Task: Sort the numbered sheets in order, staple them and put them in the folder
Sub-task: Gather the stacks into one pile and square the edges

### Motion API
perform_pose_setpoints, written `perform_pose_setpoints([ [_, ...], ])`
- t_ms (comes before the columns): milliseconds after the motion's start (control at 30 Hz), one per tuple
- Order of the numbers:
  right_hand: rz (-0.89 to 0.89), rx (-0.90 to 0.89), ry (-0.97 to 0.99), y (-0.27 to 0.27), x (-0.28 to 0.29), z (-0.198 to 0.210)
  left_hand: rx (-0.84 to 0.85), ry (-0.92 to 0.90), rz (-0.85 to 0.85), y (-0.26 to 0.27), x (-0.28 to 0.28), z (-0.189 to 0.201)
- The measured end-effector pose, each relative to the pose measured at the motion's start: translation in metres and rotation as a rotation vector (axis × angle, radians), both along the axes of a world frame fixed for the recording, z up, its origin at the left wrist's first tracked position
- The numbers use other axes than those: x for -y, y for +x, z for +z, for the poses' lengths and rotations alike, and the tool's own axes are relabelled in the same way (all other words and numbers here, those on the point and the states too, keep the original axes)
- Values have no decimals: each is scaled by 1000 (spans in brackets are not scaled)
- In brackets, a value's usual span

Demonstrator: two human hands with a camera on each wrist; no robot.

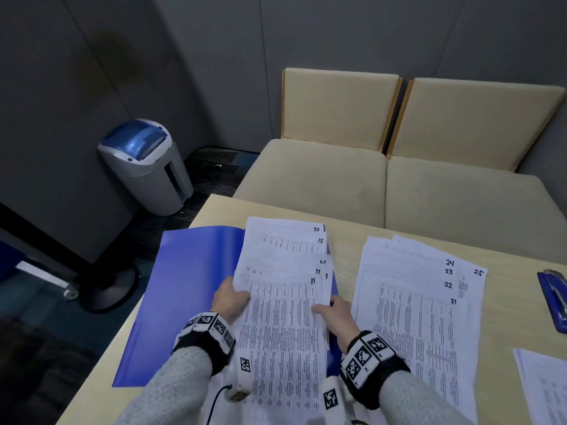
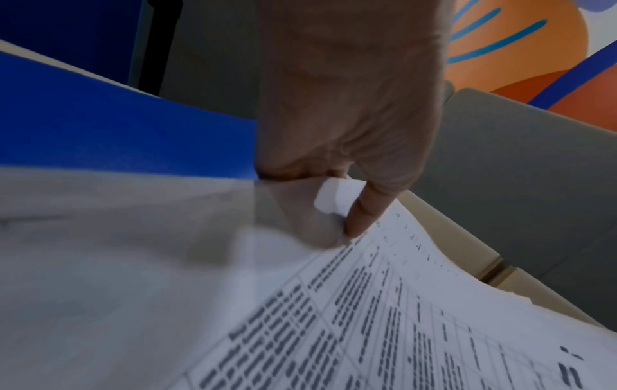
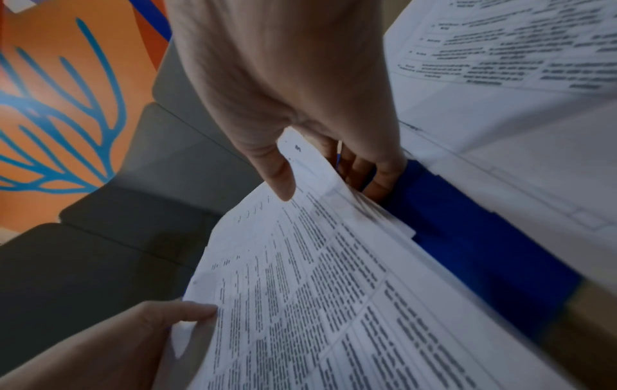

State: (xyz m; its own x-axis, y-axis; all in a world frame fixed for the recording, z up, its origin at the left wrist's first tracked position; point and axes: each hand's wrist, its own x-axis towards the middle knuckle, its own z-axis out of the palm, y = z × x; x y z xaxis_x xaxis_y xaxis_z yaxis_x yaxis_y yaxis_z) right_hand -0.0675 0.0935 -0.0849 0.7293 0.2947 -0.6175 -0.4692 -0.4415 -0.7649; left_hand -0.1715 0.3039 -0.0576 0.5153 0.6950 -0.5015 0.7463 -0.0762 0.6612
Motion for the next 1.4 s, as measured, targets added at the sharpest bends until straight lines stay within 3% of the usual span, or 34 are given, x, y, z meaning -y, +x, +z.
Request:
perform_pose_setpoints([
  [100,13,-23,36,-2,3,0,35,65,-151,-5,8,17],
  [300,-34,-78,159,-6,21,24,279,270,-342,-1,31,79],
  [433,-189,-77,423,9,48,71,451,185,-413,8,45,130],
  [700,-253,31,752,51,148,163,812,-2,-563,56,101,187],
  [900,-398,105,601,48,208,173,792,-3,-601,80,167,179],
  [1067,-484,87,629,42,246,179,763,5,-636,88,211,186],
  [1400,-588,-273,772,20,264,143,507,877,-1204,92,292,264],
])
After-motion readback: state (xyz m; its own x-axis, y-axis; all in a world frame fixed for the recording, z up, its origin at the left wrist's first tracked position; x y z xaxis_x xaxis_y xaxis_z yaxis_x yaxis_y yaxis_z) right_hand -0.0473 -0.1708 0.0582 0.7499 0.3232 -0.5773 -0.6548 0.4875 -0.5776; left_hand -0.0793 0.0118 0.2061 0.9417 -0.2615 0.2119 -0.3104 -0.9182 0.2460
